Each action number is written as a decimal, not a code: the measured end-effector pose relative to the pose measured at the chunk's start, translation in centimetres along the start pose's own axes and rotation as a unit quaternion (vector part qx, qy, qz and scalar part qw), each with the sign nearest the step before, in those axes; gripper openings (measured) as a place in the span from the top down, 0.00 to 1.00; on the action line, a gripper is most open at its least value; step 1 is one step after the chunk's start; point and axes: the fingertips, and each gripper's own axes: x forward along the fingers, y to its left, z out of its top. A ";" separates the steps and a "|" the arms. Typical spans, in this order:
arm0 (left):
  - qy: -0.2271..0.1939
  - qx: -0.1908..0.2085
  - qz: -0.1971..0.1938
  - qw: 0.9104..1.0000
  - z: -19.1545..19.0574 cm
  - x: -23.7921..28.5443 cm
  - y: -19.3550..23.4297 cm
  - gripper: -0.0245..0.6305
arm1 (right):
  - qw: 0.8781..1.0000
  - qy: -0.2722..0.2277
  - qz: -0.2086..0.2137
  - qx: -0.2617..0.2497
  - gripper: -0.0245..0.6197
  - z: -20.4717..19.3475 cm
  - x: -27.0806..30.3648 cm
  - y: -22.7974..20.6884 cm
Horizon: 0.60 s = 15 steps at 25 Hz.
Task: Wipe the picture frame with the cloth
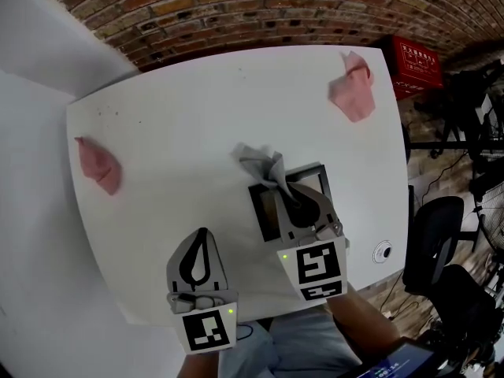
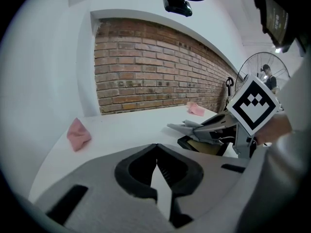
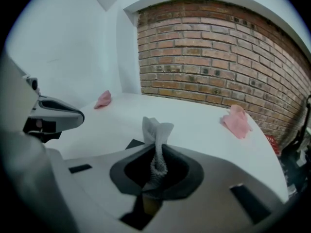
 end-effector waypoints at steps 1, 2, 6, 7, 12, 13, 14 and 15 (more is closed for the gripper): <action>0.001 0.001 -0.001 1.000 0.0 0.1 -0.2 0.95 | 1.000 0.000 -0.002 0.001 0.90 -0.1 -0.1 -0.3; 0.002 0.003 -0.003 1.000 0.1 0.3 -0.4 0.95 | 1.000 0.000 -0.004 0.003 0.90 -0.1 -0.1 -0.6; 0.004 0.008 -0.008 1.000 0.4 0.8 -1.0 0.95 | 1.000 0.000 -0.013 0.010 0.90 -0.3 -0.3 -2.0; 0.005 0.009 -0.009 1.000 0.4 1.0 -1.2 0.95 | 1.000 0.000 -0.015 0.012 0.90 -0.4 -0.4 -2.3; 0.007 0.012 -0.015 1.000 0.6 1.6 -2.2 0.95 | 0.999 0.001 -0.026 0.018 0.90 -0.8 -0.7 -3.9; 0.008 0.013 -0.016 1.000 0.6 1.7 -2.4 0.95 | 0.999 0.001 -0.028 0.019 0.90 -0.9 -0.8 -4.2; 0.009 0.014 -0.017 1.000 0.7 1.8 -2.6 0.95 | 0.999 0.002 -0.031 0.021 0.90 -0.9 -0.8 -4.6; 0.009 0.015 -0.019 1.000 0.8 1.9 -2.8 0.95 | 0.999 0.003 -0.034 0.022 0.90 -1.0 -0.9 -4.9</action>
